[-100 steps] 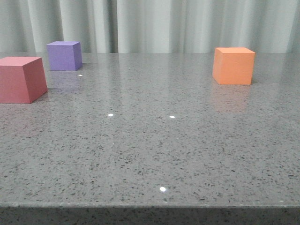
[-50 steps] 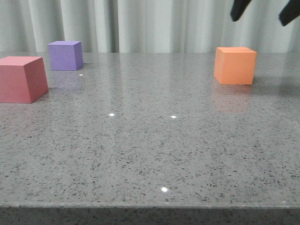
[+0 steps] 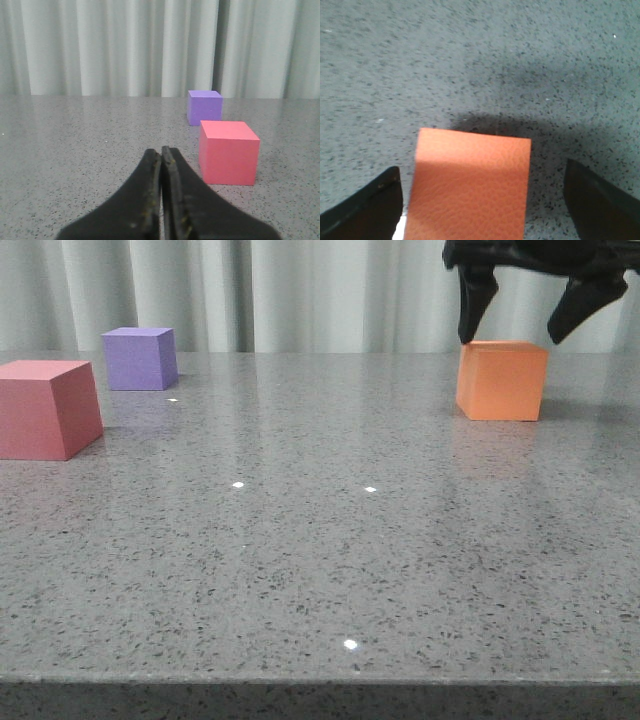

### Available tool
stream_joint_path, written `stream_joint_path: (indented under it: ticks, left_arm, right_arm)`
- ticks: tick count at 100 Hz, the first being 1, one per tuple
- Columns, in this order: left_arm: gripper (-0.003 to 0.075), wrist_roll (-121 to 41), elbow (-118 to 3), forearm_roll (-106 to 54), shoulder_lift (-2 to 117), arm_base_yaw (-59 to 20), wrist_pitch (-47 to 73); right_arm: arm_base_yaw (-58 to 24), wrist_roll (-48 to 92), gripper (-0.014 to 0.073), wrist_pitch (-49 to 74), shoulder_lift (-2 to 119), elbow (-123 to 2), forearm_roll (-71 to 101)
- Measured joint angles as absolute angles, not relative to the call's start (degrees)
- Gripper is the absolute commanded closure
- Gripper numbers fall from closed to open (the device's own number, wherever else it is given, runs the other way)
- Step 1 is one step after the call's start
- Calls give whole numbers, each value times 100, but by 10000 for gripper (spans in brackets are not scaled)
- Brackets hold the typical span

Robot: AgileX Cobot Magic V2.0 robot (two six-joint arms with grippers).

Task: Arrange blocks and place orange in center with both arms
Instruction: 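Lower the right gripper over the orange cube and close on it, then lift the orange cube with the right gripper and carry it toward the table center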

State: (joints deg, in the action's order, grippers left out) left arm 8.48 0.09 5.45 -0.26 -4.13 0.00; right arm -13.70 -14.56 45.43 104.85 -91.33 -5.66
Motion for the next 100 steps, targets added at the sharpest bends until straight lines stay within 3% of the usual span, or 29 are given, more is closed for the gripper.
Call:
stream_joint_path:
  ticks: [14,36,67,100]
  left_arm:
    - [739,848,9,545,-26,-413,0]
    - [739,848,9,545,-26,-413,0]
    - [739,848,9,545,-26,-413,0]
    - [739,848,9,545,-26,-413,0]
  right_arm:
    - [-1370,-1531,-19,4543,10682,-9146,-624]
    - [-1380,-1540,200,4553,10754,-9146,-624]
    - [-1622,-1794,202,5269,10754,-9841,-653]
    - [-2710,-3003,202,5502,10847,-10687,-1342]
